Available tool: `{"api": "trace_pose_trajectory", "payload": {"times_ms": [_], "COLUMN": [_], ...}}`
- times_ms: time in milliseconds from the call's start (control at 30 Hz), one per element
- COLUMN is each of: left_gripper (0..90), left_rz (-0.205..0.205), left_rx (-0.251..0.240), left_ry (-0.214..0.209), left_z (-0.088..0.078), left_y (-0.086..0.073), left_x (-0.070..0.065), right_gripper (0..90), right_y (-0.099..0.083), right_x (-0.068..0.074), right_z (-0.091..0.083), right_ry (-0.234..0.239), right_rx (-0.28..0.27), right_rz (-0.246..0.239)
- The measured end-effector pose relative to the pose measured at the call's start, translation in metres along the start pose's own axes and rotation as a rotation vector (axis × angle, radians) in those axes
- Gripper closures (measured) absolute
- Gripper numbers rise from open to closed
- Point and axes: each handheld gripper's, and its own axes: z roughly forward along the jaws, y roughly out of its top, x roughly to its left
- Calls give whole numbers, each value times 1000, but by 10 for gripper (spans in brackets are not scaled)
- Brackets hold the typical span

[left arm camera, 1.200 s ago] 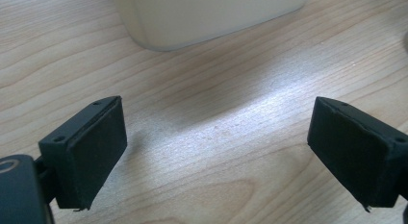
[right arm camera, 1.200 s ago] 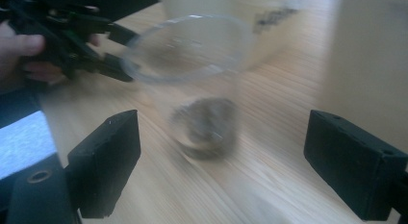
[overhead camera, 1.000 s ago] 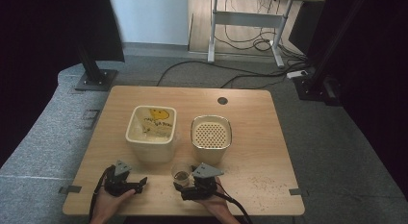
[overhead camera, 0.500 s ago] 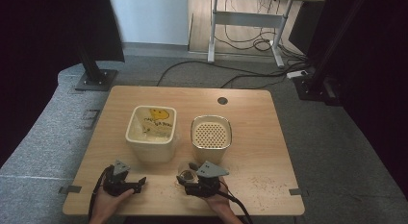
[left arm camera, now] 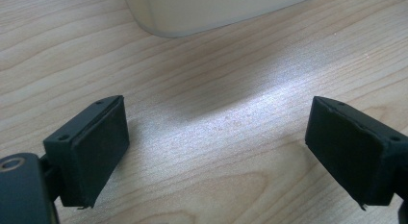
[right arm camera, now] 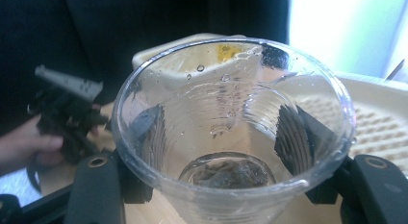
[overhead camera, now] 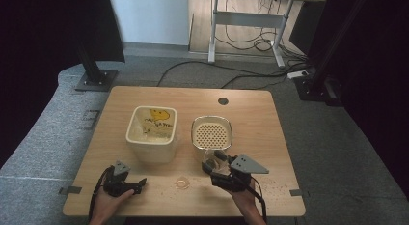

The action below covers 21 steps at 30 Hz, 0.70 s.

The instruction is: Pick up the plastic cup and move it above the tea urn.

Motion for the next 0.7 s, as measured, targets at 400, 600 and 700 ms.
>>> {"api": "trace_pose_trajectory", "payload": {"times_ms": [400, 600, 700], "left_gripper": [90, 90, 90], "left_rz": [-5, -4, -3], "left_rx": [2, 4, 4], "left_ry": [-7, -10, -10], "left_z": [-1, 0, -1], "left_y": [0, 0, 0], "left_x": [0, 0, 0], "right_gripper": [352, 352, 352], "right_y": [42, 61, 65], "right_x": [-33, -62, -70], "right_z": [-14, -4, 0], "right_ry": [-91, -155, -162], "right_rx": [-52, -38, -32], "right_rz": [15, 14, 26]}}
